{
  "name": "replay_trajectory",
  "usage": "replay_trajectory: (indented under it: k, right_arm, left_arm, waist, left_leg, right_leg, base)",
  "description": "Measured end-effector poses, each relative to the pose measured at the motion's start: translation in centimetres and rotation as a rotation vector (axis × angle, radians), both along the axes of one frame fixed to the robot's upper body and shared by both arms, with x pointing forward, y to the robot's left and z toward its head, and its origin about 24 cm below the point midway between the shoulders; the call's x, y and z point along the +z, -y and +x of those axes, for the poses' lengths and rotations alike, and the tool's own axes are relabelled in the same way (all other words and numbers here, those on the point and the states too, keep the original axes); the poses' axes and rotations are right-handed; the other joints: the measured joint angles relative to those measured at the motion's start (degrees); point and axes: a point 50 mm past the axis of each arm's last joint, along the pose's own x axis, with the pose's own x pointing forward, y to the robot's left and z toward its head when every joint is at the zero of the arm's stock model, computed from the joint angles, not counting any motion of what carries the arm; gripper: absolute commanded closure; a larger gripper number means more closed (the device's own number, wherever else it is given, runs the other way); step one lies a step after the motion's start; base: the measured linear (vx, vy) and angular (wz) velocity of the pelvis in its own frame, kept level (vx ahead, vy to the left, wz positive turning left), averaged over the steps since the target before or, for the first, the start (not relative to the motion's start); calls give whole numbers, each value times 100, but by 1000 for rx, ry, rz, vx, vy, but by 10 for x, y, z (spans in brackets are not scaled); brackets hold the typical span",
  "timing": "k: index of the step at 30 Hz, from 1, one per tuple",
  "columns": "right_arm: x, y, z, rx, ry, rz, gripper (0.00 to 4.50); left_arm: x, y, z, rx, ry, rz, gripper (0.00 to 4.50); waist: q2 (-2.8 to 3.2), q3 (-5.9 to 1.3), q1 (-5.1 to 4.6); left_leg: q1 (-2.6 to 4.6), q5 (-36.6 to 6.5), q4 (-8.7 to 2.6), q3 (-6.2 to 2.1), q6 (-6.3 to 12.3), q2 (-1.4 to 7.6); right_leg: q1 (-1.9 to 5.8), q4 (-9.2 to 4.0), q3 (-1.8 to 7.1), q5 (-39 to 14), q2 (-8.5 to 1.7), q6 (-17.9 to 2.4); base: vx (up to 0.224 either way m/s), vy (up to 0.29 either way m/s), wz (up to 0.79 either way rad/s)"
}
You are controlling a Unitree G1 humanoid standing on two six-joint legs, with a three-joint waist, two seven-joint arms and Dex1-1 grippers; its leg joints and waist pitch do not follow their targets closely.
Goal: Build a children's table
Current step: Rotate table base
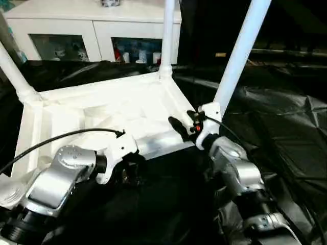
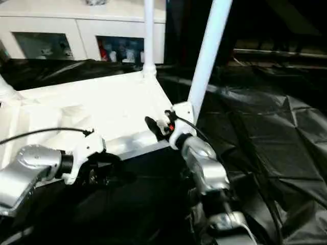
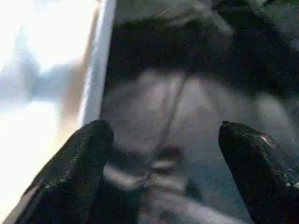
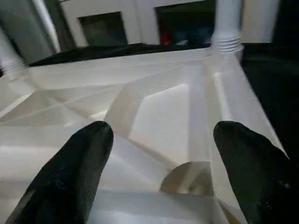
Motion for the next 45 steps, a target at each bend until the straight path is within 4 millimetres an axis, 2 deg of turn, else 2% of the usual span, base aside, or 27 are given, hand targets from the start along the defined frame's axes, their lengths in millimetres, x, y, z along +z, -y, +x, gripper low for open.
replay_trajectory:
  k: [1, 7, 12, 15, 22, 28, 34, 37, 40, 45]
  right_arm:
    - [0, 1, 2, -18, 0, 0, 63]
    - [1, 12, 15, -169, -7, 13, 63]
    - [0, 41, 28, -370, -39, 29, 63]
    - [0, 52, 32, -434, -44, 28, 63]
    - [-1, 69, 35, -518, -42, 17, 63]
    - [2, 103, 36, -622, -24, -13, 63]
    - [3, 127, 33, -660, -17, -41, 63]
    - [6, 124, 34, -539, 6, -42, 63]
    - [11, 108, 33, -374, 38, -45, 63]
    - [-1, 85, 19, -204, 48, -81, 63]
  left_arm:
    - [-1, 0, 0, 3, -3, 4, 7]
    - [-4, -1, -7, 6, -31, 21, 7]
    - [-14, 2, -15, 2, -75, 5, 7]
    - [-15, 5, -16, 6, -82, -17, 7]
    - [-16, -6, -14, 37, -48, 73, 7]
    - [-16, -10, -15, 42, -40, 93, 7]
    - [-14, -8, -14, 9, -1, 69, 7]
    - [-13, -9, -17, -1, -16, 20, 7]
    - [-9, -9, -25, -23, -77, -66, 7]
    - [2, -19, -38, -48, -140, -121, 7]
  waist:
    - [-1, -1, 2]
    - [-11, -7, 36]
    - [-22, -8, 80]
    - [-35, -10, 85]
    - [-46, -9, 57]
    - [-46, -9, 76]
    - [-46, -9, 40]
    - [-44, -10, -13]
    - [-45, -10, -109]
    - [-45, -10, -113]
  left_leg:
    - [0, 0, 0, 0, 0, 0]
    - [1, 0, 3, 0, 0, -4]
    - [-3, 0, 5, 7, 0, -7]
    - [-5, 0, 7, 10, 1, -8]
    - [-5, 1, 11, 9, 0, -7]
    - [-19, 1, 27, 10, 1, -8]
    - [-24, 1, 35, 10, 2, -8]
    - [-22, 1, 36, 9, 2, -4]
    - [-21, 1, 36, 5, 2, 3]
    - [-19, 1, 35, 3, 2, 6]
  right_leg:
    - [0, 0, 0, 1, 0, -1]
    - [9, 1, 4, 16, 0, -27]
    - [30, 4, 25, 13, 0, -21]
    - [28, 8, 31, 11, 0, -19]
    - [13, 47, 35, -5, 0, 7]
    - [15, 47, 40, -5, 0, 7]
    - [13, 49, 41, -4, 0, 6]
    - [10, 51, 41, -4, 3, 6]
    - [5, 54, 41, -3, 12, 5]
    - [5, 52, 41, -5, 17, 5]
  base:
    - [0, 0, 0]
    - [0, 0, 0]
    - [0, 0, 0]
    - [0, 0, 0]
    - [0, 0, 0]
    - [0, 0, 0]
    - [0, 0, 0]
    - [0, 0, 0]
    - [0, 0, 0]
    - [0, 0, 0]
